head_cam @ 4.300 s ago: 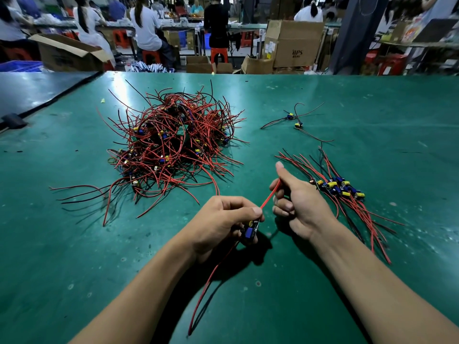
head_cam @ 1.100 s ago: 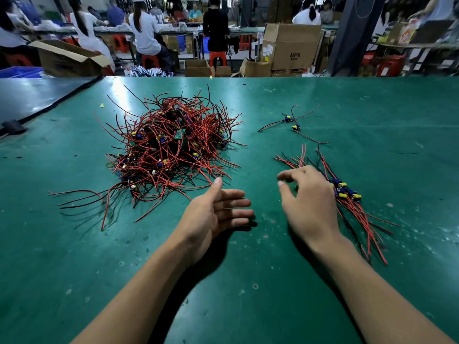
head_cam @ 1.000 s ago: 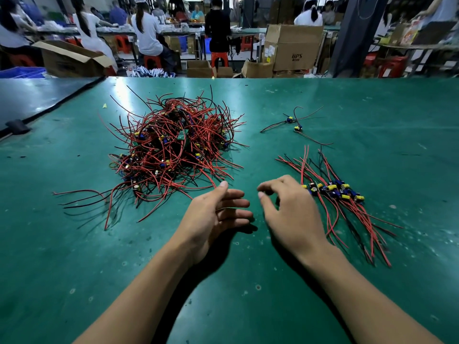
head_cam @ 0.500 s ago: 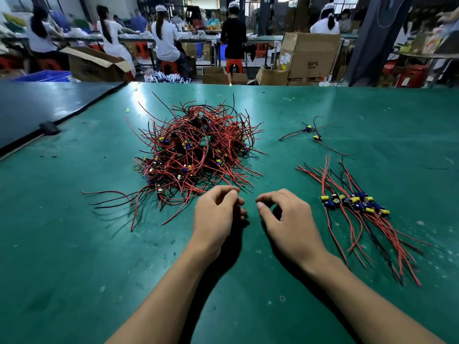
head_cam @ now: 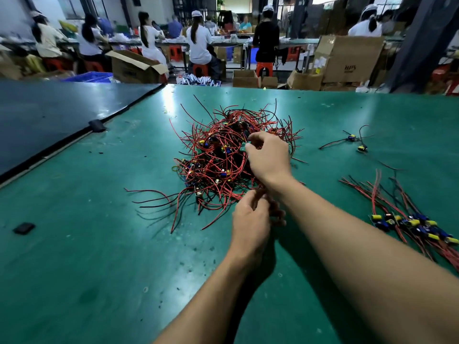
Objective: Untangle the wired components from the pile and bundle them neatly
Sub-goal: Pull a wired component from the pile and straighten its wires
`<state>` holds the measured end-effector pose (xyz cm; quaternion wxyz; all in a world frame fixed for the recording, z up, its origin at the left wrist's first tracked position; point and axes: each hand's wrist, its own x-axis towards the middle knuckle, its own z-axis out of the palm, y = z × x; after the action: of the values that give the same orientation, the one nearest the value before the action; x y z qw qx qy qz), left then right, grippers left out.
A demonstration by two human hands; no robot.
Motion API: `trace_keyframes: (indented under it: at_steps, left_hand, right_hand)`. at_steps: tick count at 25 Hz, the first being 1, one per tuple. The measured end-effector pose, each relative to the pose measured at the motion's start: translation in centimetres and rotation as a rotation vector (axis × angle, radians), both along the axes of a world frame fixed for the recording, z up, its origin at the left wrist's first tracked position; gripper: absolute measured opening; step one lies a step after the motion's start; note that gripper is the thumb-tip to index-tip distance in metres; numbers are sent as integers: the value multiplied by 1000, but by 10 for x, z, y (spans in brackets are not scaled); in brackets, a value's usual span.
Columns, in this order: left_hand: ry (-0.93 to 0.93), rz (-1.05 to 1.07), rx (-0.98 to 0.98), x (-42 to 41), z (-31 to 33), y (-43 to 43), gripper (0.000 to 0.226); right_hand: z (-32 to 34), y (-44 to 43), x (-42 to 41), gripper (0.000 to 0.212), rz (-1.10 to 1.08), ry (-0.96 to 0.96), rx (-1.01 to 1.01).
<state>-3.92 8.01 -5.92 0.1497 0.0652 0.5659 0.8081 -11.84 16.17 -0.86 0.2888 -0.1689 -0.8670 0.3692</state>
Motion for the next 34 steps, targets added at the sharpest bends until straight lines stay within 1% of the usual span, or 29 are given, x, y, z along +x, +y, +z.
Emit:
trace_keyframes:
  at_steps: [2, 4, 6, 9, 10, 11, 13, 16, 18, 21, 23, 25, 28, 31, 32, 33, 34]
  left_hand:
    - [7, -7, -4, 1, 0, -1, 16]
    - [15, -10, -33, 2, -1, -2, 17]
    - [19, -13, -37, 2, -1, -3, 18]
    - [21, -33, -7, 2, 2, -3, 15]
    - [21, -41, -2, 2, 2, -3, 14]
    - [21, -45, 0, 2, 2, -3, 12]
    - [10, -40, -1, 2, 2, -4, 12]
    - [-7, -25, 0, 3, 2, -2, 14]
    - [-23, -17, 6, 5, 3, -2, 14]
    - [-45, -22, 33, 10, 6, -1, 13]
    - [-35, -14, 17, 12, 6, -1, 10]
    - [-15, -20, -12, 13, 5, -2, 9]
    - [29, -46, -71, 12, 3, -4, 11]
    - [67, -66, -108, 12, 1, -5, 16]
    - [87, -71, -121, 12, 1, -5, 20]
    - [111, -80, -136, 11, 0, -5, 25]
    - [138, -95, -155, 11, 0, -5, 33]
  right_hand:
    - [7, -2, -20, 43, -29, -193, 131]
    - [7, -2, -31, 52, -4, -308, 202]
    - [3, -1, -32, 55, 22, -316, 224]
    - [-8, 0, -20, 53, 47, -280, 296]
    - [-11, 1, -14, 53, 54, -257, 290]
    - [-12, 3, -6, 53, 59, -221, 245]
    - [-11, 9, 8, 49, 71, -129, 68]
    - [-10, 23, 34, 33, 55, -25, -194]
    - [-16, 31, 56, 24, 69, -19, -318]
    - [-26, 47, 94, 22, 125, -45, -523]
    - [-32, 58, 117, 18, 108, -80, -567]
    - [-38, 67, 134, 15, 52, -144, -480]
    - [-38, 73, 146, 18, -8, -271, -197]
    - [-31, 74, 147, 15, -49, -283, 0]
    - [-28, 75, 147, 17, -63, -277, 38]
    - [-26, 76, 147, 19, -57, -259, -1]
    - [-22, 76, 146, 19, -23, -233, -146]
